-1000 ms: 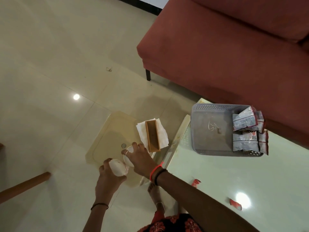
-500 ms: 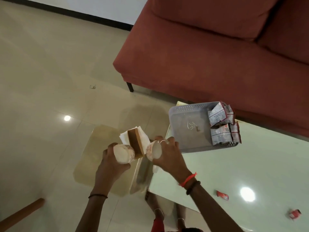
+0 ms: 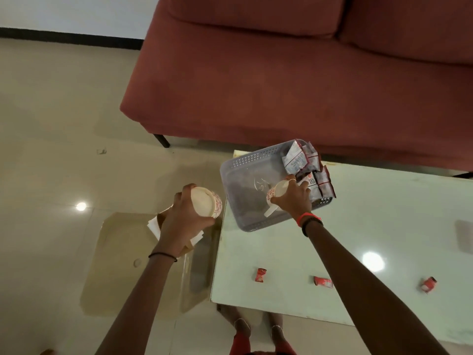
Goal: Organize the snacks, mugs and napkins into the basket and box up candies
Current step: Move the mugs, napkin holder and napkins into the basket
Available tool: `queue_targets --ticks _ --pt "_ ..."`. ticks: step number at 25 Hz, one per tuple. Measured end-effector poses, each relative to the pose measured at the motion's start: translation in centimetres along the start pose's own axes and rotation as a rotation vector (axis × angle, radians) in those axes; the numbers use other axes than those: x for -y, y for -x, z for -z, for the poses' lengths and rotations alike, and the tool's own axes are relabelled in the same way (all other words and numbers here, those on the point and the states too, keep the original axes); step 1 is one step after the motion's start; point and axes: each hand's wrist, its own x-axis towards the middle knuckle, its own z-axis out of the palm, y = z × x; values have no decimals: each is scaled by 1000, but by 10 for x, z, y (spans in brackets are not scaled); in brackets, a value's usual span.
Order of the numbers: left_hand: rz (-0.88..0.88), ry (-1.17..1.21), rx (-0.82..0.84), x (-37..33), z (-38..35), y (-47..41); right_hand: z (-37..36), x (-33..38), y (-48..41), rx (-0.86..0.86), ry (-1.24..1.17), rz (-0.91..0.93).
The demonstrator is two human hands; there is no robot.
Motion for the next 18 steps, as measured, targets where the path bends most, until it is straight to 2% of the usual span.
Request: queue_targets --ticks 10,15,18 --pt "-73 -90 50 -23 -21 -47 -45 -23 -56 20 97 -117" --pt "-95 -128 103 -26 -32 -65 -51 -23 -60 -36 82 -139" --pt "-115 -117 159 -35 -38 -80 -49 -23 -60 -12 47 -175"
